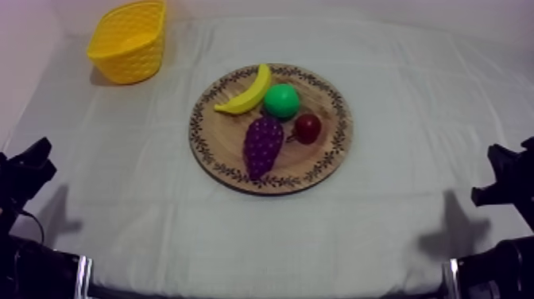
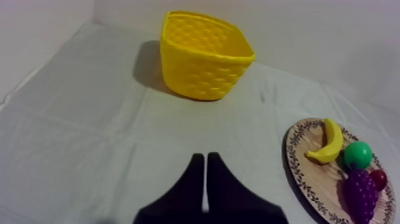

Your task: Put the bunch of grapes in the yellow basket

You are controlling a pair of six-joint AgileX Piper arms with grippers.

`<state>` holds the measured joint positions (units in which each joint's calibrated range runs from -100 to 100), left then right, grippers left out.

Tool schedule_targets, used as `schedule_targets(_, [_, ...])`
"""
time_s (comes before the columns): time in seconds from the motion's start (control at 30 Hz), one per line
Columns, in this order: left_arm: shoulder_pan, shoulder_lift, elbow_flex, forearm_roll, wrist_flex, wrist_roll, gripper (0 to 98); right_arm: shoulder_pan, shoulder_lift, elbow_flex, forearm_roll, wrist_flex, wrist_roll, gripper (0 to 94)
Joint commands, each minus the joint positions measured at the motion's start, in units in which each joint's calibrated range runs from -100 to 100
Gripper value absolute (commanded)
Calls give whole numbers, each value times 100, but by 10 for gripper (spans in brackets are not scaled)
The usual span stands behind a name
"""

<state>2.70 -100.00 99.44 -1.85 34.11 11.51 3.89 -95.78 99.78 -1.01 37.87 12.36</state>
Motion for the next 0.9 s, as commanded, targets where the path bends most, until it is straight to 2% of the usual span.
schedule_targets(0.0, [2, 0, 0, -3, 1, 4, 0, 1, 2, -1, 1, -4, 6, 3])
schedule_targets(0.47, [2, 0, 0, -3, 1, -2, 2, 1, 2, -1, 1, -4, 5, 3])
schedule_targets(0.57, [2, 0, 0, -3, 1, -32, 37, 1, 2, -1, 1, -4, 3, 3])
schedule_targets(0.73, [2, 0, 0, -3, 1, -16, 9, 1, 2, -1, 1, -4, 3, 3])
schedule_targets(0.87, [2, 0, 0, -3, 1, -164, 3, 1, 2, -1, 1, -4, 2, 3])
